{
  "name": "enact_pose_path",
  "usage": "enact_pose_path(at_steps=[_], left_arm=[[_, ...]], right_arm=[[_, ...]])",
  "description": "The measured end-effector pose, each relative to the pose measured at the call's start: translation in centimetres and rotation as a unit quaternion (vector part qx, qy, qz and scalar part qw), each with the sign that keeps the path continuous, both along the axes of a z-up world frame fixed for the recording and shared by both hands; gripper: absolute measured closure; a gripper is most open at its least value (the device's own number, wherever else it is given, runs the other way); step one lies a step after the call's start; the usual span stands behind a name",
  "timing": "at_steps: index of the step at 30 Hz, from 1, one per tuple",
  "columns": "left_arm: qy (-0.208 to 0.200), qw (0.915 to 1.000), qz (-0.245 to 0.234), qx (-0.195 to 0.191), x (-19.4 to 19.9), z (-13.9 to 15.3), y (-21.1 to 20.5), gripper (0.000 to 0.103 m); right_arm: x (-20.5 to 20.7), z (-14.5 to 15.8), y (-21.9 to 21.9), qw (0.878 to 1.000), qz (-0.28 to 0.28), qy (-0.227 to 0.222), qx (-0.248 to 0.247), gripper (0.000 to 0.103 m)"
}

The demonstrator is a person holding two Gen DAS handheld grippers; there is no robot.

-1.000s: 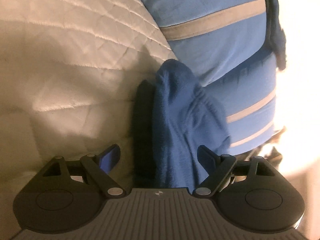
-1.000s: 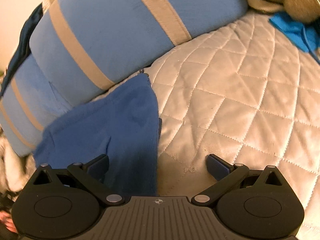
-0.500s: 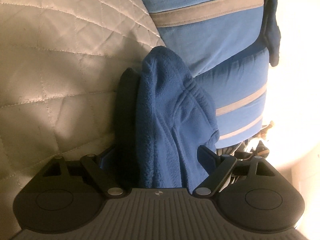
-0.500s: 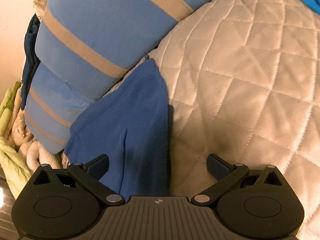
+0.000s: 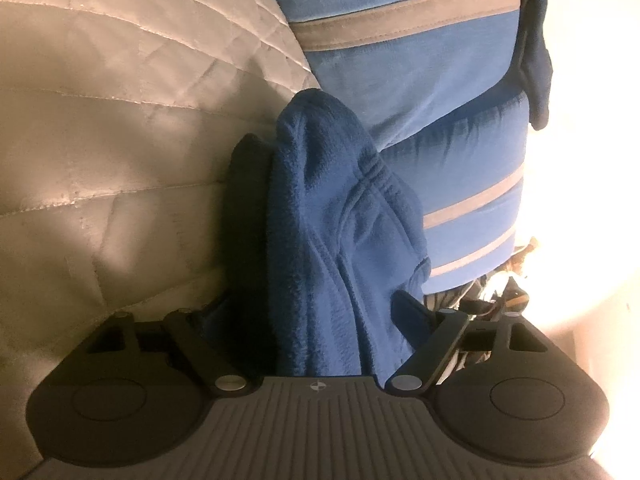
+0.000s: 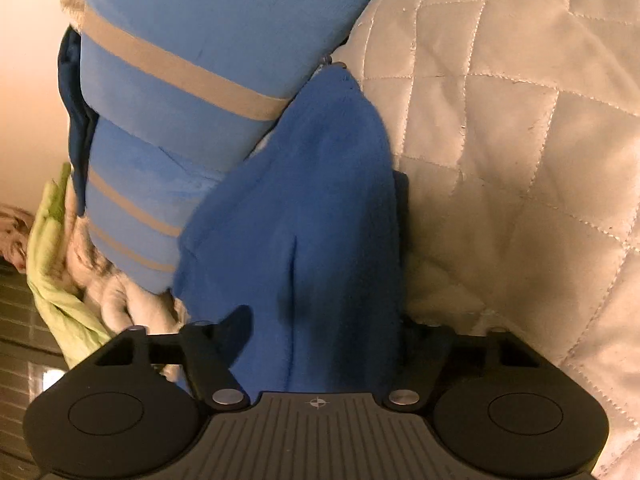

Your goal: Fold clothes

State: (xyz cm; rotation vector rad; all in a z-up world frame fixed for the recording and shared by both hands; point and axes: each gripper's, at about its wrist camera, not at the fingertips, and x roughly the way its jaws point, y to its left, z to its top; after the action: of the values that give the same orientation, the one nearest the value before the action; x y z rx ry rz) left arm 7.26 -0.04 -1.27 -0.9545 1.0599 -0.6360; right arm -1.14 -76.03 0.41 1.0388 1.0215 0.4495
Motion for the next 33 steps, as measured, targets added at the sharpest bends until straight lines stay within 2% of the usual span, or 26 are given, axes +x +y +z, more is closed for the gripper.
enact_pose_path(at_steps=[4, 7, 8, 10, 12, 14, 18, 22, 26, 31, 33], left_arm=[[0.007, 1.0, 0.006, 0.004, 0.3, -0.4, -0.4, 0.045], [0.014, 0.9998, 0.012, 0.009, 0.5, -1.0, -0.8, 0.064], [0.017, 0.9997, 0.015, 0.011, 0.6, -1.1, -0.9, 0.068], [0.018, 0.9995, 0.02, 0.018, 0.5, -1.0, -1.1, 0.07], [0.019, 0.9991, 0.026, 0.027, 0.4, -0.8, -1.3, 0.073], [0.022, 0.9982, 0.034, 0.045, 0.1, -0.3, -1.7, 0.075], [0.003, 0.9927, 0.039, 0.114, -0.6, 1.8, -2.8, 0.078], [-0.033, 0.9786, 0.035, 0.2, -1.5, 4.6, -4.3, 0.081], [-0.069, 0.9599, 0.027, 0.271, -2.4, 7.5, -6.1, 0.082], [-0.11, 0.9384, 0.027, 0.326, -4.1, 10.7, -7.9, 0.082], [-0.134, 0.9261, 0.026, 0.352, -4.9, 12.0, -8.6, 0.082]], right_arm=[[0.1, -0.3, 0.4, 1.0, 0.004, -0.004, 0.008, 0.036], [0.6, -0.4, 1.4, 1.0, 0.007, -0.005, 0.007, 0.04], [0.7, -0.4, 1.8, 1.0, 0.008, -0.006, 0.004, 0.04], [0.8, -0.1, 2.3, 1.0, 0.006, -0.008, -0.007, 0.041], [0.8, -0.1, 2.4, 1.0, -0.003, -0.004, -0.018, 0.056], [0.7, 0.0, 2.6, 0.999, -0.011, -0.005, -0.03, 0.062], [0.1, 0.8, 3.3, 0.998, -0.03, -0.018, -0.061, 0.069], [-0.5, 2.9, 4.4, 0.991, -0.029, -0.041, -0.127, 0.072], [-1.0, 6.1, 6.4, 0.975, -0.026, -0.074, -0.209, 0.074], [-2.2, 10.3, 9.0, 0.946, -0.03, -0.125, -0.297, 0.075], [-2.8, 12.0, 10.0, 0.931, -0.03, -0.145, -0.334, 0.075]])
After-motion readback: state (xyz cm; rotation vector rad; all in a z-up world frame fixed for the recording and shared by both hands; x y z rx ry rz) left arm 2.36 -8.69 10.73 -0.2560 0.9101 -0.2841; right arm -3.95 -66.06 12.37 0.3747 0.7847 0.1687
